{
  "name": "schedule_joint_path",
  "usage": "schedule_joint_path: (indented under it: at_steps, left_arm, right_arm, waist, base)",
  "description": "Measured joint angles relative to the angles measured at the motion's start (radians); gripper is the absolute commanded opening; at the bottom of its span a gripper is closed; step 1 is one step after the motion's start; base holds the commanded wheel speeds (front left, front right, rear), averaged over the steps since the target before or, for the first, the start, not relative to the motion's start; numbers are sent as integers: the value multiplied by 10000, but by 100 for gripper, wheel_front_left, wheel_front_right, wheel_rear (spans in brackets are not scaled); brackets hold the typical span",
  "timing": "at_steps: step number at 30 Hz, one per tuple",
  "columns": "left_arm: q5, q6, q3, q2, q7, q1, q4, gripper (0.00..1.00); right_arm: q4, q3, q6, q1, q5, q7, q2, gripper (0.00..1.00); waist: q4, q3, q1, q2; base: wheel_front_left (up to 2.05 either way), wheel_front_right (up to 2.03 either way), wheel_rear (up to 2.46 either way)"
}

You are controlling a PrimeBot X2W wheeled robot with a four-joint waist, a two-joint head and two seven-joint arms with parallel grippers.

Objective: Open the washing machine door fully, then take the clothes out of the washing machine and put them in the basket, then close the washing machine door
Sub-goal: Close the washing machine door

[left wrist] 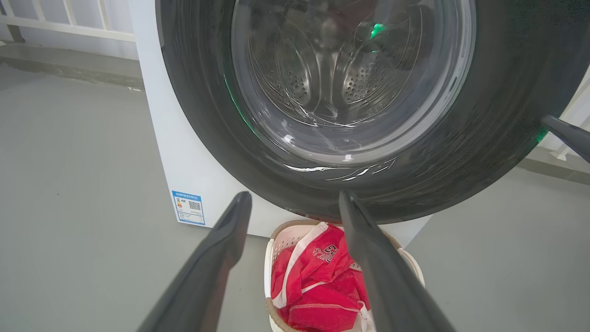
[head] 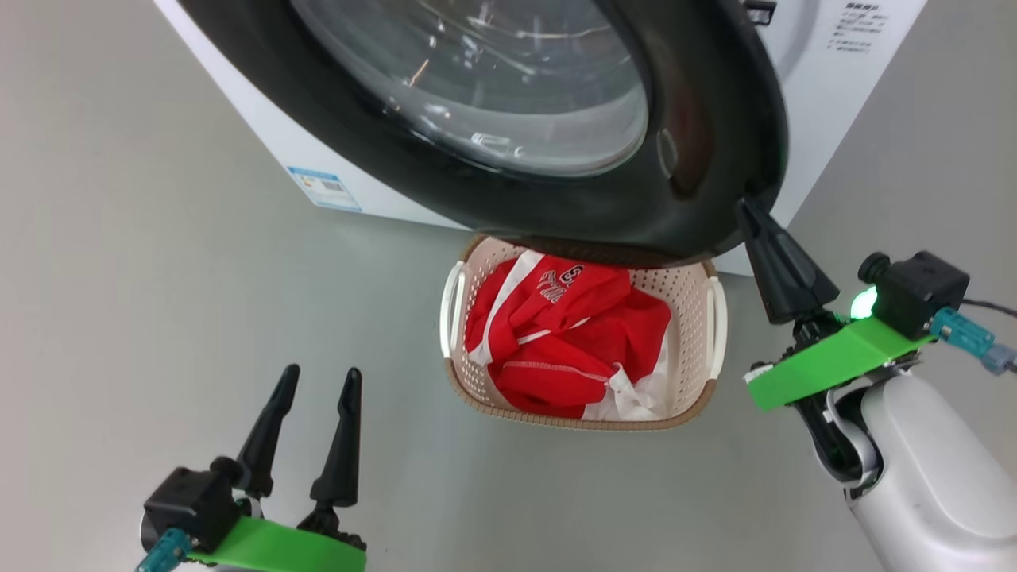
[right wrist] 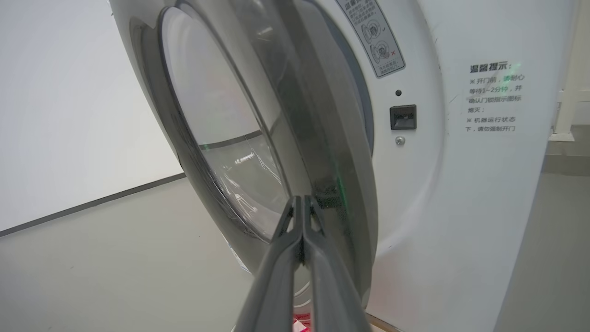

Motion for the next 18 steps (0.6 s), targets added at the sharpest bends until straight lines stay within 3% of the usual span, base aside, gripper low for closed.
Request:
schedule_joint_path:
  at_steps: [18]
  left_arm:
    - [-211,6,-255,-27,0,-662,-226,100]
  right_arm:
    - [-8,-431,35,-1151,25,-2,-196,0]
  waist:
    - [328,1013,0,0]
  base:
    - [0,0,0]
